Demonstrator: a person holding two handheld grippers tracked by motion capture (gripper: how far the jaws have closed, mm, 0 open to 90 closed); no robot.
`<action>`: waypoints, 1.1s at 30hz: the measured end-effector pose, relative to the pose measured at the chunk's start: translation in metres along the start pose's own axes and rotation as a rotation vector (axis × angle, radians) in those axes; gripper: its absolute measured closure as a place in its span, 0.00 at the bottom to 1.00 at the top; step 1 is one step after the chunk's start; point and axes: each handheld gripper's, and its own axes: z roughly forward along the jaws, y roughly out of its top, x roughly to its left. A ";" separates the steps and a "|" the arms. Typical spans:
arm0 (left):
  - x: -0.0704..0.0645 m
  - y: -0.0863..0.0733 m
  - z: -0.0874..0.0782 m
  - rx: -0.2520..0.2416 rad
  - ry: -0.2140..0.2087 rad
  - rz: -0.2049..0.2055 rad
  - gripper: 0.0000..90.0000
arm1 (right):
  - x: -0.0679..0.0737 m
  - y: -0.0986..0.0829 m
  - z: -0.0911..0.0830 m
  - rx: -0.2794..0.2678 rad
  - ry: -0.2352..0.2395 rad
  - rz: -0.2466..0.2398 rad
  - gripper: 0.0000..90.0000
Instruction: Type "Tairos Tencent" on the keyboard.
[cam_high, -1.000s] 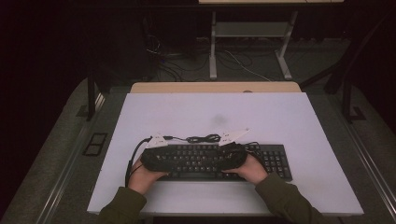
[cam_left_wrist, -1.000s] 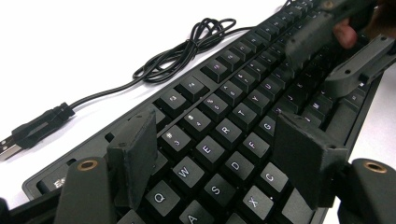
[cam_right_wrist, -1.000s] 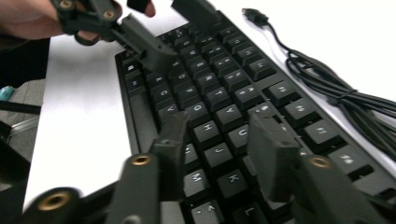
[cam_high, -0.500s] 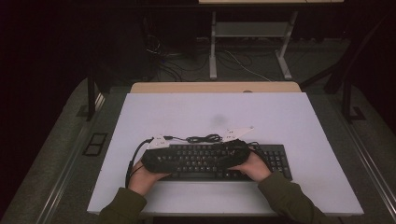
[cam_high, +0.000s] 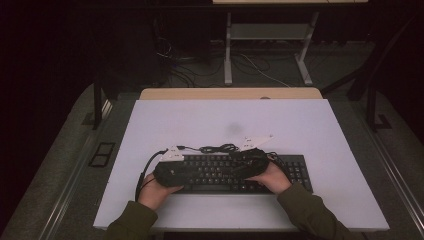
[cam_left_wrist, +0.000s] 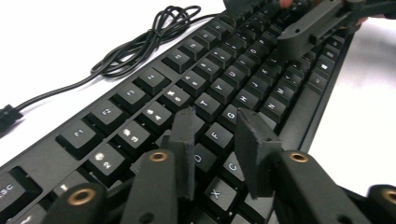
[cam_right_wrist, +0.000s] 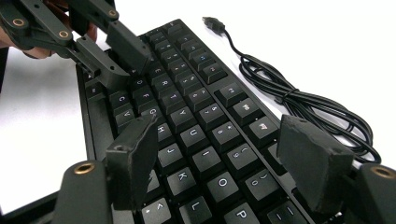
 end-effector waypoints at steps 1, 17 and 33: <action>-0.001 0.000 0.000 0.001 -0.004 -0.001 0.81 | 0.000 0.000 0.000 0.000 0.000 0.001 0.32; -0.005 0.000 0.004 0.061 -0.060 0.037 0.99 | 0.000 0.000 -0.001 -0.001 -0.001 0.001 0.32; -0.004 -0.002 0.008 0.091 -0.074 0.048 0.99 | 0.000 0.000 -0.001 -0.003 0.000 -0.001 0.32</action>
